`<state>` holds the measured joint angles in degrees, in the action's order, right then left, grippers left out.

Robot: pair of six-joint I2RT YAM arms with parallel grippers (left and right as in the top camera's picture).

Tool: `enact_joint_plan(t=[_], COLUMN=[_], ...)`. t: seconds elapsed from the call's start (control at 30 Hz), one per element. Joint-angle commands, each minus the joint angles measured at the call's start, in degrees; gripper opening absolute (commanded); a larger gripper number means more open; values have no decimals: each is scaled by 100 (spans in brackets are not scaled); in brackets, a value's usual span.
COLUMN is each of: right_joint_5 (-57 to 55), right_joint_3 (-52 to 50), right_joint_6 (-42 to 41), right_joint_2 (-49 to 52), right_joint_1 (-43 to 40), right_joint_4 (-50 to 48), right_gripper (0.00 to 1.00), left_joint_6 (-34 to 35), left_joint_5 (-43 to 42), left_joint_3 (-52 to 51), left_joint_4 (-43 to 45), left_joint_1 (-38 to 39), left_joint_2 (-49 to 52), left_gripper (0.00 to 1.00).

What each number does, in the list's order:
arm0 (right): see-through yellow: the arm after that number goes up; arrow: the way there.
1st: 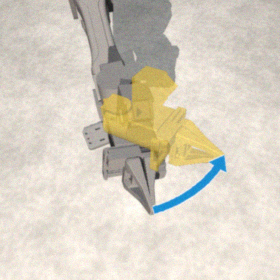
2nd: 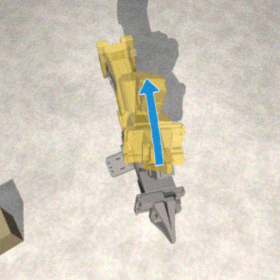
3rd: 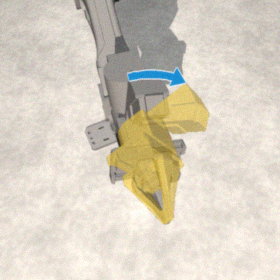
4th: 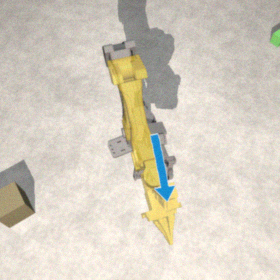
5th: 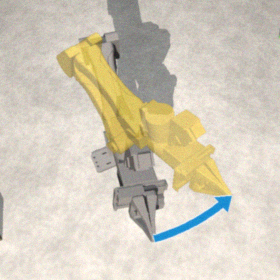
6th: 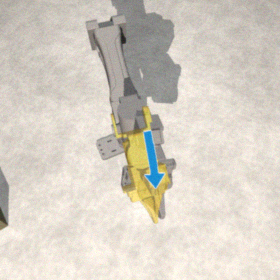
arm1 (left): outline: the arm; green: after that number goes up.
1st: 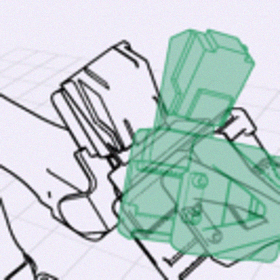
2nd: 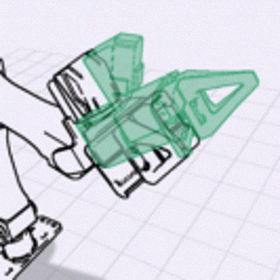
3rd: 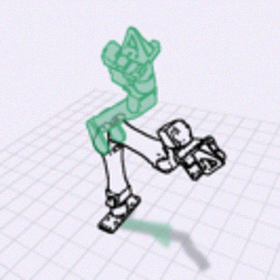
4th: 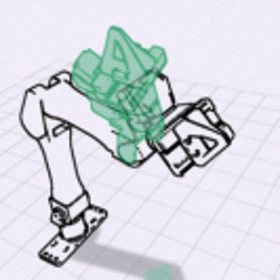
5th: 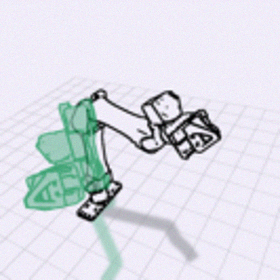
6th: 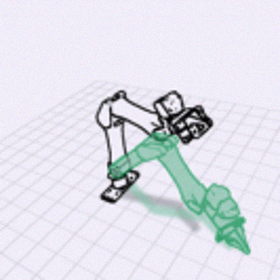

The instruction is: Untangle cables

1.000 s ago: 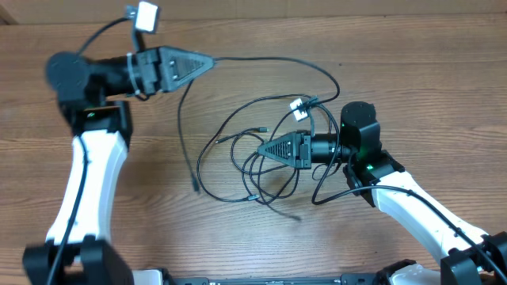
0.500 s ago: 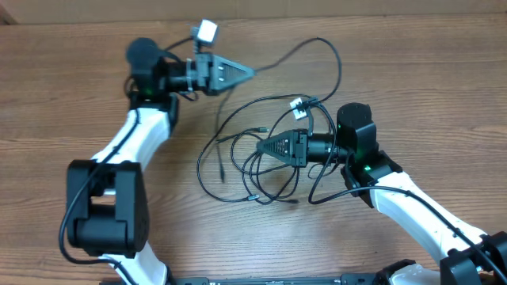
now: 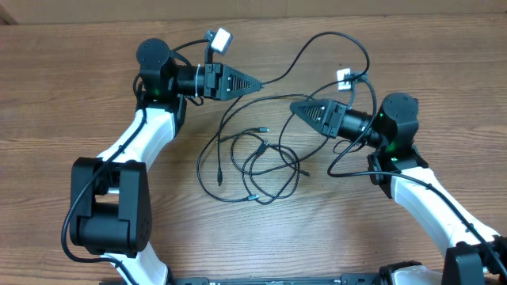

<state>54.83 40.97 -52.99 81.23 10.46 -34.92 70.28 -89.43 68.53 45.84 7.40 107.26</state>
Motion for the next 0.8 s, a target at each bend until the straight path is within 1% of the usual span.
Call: enact_joint_plan(t=[0.0, 0.13, 0.47, 0.77], right_joint_5=[-66, -361, -984, -999], right_joint_3=[105, 105, 105, 105], right_joint_6=[-450, -448, -356, -361], right_joint_2=[-22, -22, -22, -22], right_joint_1=[24, 79, 225, 267], right_joint_4=[-404, -535, -533, -533], right_gripper=[4, 4, 8, 15], left_joint_6=[-181, -398, -409, -409], left_joint_5=[-120, -122, -122, -120], left_joint_3=[72, 72, 72, 72], left_joint_4=[26, 26, 22, 24], left_joint_1=[140, 284, 520, 549], left_joint_2=[52, 52, 52, 52], left_gripper=[4, 4, 4, 4])
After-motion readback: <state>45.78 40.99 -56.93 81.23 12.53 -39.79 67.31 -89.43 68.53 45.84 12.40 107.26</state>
